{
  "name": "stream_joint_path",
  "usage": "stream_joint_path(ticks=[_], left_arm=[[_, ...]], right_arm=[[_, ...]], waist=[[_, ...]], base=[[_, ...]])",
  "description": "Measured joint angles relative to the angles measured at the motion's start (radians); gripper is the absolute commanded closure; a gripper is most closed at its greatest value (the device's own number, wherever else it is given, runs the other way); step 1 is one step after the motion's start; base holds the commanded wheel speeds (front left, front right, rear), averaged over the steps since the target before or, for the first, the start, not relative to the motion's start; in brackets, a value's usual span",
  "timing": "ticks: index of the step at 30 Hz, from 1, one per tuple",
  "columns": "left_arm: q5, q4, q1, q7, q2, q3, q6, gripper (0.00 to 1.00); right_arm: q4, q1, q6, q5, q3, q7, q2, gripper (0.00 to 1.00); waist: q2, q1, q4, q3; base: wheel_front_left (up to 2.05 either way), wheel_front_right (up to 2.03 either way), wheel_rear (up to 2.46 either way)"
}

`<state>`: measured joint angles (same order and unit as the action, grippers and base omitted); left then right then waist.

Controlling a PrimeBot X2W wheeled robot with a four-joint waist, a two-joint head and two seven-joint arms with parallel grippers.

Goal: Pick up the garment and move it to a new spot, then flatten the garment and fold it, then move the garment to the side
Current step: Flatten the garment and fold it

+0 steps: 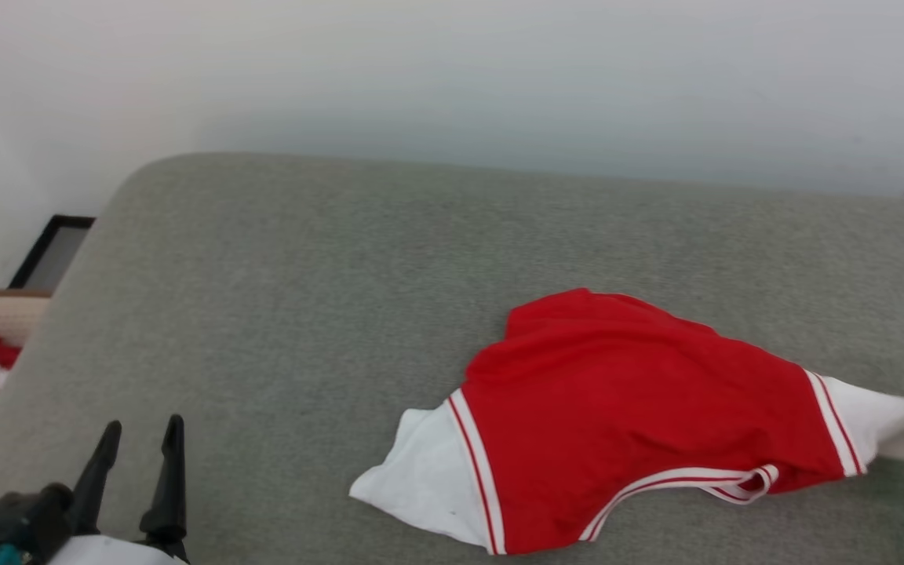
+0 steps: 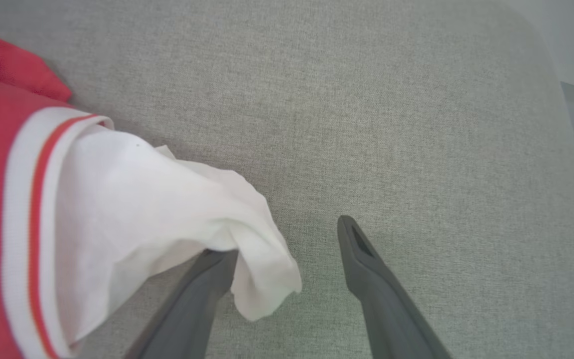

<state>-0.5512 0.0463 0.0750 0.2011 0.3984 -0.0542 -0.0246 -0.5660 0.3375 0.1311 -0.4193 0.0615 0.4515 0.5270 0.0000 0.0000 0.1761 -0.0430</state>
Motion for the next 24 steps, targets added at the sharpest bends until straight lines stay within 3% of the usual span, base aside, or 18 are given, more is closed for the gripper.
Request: stream_joint_path(ticks=[7, 13, 24], left_arm=[[-0.009, -0.056, -0.013, -0.059, 0.04, -0.002, 0.009, 0.0], [-0.036, -0.096, -0.023, -0.132, 0.067, -0.018, 0.034, 0.0], [-0.118, -0.127, -0.044, -0.37, 0.114, -0.075, 0.053, 0.0]], right_arm=[[0.11, -0.002, 0.0, -0.013, -0.014, -0.047, -0.012, 0.0], [0.218, -0.063, 0.0, -0.019, -0.057, -0.075, -0.069, 0.0], [0.466, -0.208, 0.0, 0.058, -0.178, -0.142, -0.241, 0.0]], waist=[[0.0, 0.0, -0.058, -0.008], [0.0, 0.0, -0.108, -0.014], [0.0, 0.0, -0.186, -0.041]], base=[[0.0, 0.0, 0.0], [0.0, 0.0, 0.0], [0.0, 0.0, 0.0]])
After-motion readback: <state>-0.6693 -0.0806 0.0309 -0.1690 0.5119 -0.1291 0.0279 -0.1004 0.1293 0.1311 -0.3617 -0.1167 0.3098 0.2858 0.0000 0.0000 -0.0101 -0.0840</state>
